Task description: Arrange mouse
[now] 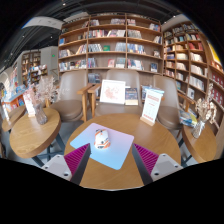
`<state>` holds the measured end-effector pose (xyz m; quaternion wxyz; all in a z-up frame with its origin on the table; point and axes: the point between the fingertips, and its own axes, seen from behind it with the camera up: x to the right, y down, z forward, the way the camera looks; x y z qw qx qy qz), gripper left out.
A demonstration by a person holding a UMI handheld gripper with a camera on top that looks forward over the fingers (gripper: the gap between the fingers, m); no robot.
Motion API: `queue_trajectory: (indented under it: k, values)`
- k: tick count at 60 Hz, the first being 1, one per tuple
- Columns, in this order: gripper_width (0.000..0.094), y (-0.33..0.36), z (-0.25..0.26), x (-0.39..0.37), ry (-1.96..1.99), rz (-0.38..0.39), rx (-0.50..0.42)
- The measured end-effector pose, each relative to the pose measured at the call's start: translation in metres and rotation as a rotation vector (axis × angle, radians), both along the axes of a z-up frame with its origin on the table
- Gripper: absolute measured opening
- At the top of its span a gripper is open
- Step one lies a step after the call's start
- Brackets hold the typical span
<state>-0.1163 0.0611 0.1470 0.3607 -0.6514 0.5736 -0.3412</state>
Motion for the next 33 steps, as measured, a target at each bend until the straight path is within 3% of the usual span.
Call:
queue_trajectory:
  k: [14,33]
  values:
    - [0.0855,-0.042,0.025,-0.108,-0.042,-0.047,-0.029]
    - [0.0856,-0.074,0.032,-0.173,-0.105,-0.069,-0.066]
